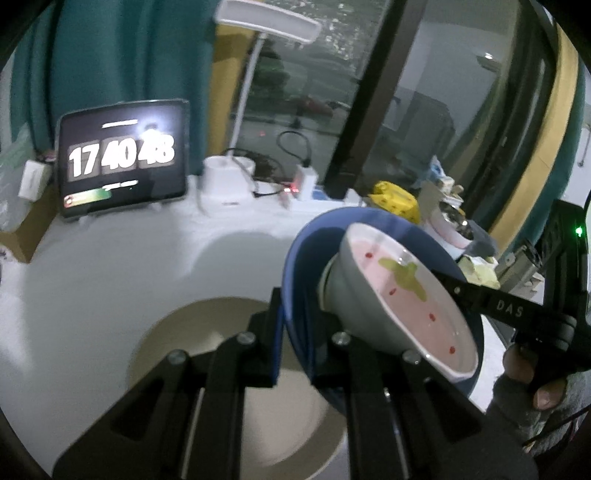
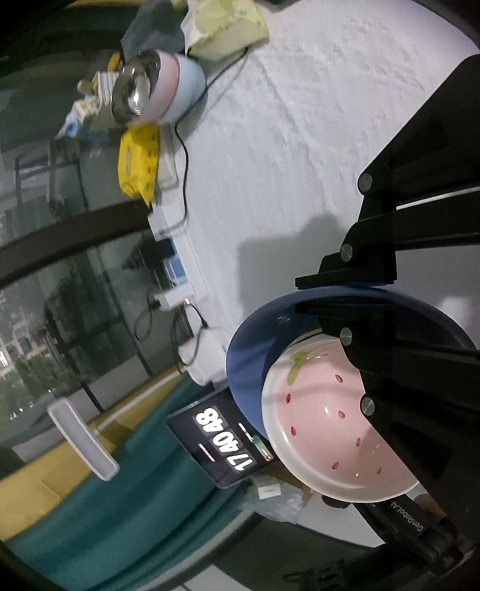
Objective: Organize plates and bowls
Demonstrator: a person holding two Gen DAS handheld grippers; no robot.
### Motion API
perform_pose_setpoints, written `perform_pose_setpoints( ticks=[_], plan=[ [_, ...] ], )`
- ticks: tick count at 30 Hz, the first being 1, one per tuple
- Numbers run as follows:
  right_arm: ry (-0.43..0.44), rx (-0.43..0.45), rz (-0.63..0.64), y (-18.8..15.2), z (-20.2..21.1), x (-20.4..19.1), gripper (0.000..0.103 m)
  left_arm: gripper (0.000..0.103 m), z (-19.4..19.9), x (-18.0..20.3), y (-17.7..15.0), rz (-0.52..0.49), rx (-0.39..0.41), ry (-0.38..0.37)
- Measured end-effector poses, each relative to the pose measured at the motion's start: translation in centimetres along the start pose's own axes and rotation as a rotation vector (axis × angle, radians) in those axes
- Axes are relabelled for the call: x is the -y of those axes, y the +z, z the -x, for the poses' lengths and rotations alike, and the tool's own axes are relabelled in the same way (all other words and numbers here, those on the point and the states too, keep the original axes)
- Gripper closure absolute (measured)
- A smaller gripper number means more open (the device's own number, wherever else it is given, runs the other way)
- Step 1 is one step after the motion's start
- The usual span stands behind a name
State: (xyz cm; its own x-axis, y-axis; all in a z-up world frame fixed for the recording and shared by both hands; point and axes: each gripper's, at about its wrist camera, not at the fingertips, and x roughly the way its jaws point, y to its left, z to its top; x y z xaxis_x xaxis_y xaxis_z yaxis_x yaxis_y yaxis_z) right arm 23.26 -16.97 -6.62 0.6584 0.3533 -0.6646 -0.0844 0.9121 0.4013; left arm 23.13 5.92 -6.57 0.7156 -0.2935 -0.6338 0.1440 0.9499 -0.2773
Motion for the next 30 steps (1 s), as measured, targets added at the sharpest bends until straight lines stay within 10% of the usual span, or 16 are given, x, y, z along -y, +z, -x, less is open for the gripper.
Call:
perform_pose_setpoints(
  ticks=[30],
  plan=[
    [0.037,-0.157,0.058,-2.0,-8.4,-5.5,0.095,0.094,-1.0,-7.8,-1.7,0.078,-0.055,0.101]
  ],
)
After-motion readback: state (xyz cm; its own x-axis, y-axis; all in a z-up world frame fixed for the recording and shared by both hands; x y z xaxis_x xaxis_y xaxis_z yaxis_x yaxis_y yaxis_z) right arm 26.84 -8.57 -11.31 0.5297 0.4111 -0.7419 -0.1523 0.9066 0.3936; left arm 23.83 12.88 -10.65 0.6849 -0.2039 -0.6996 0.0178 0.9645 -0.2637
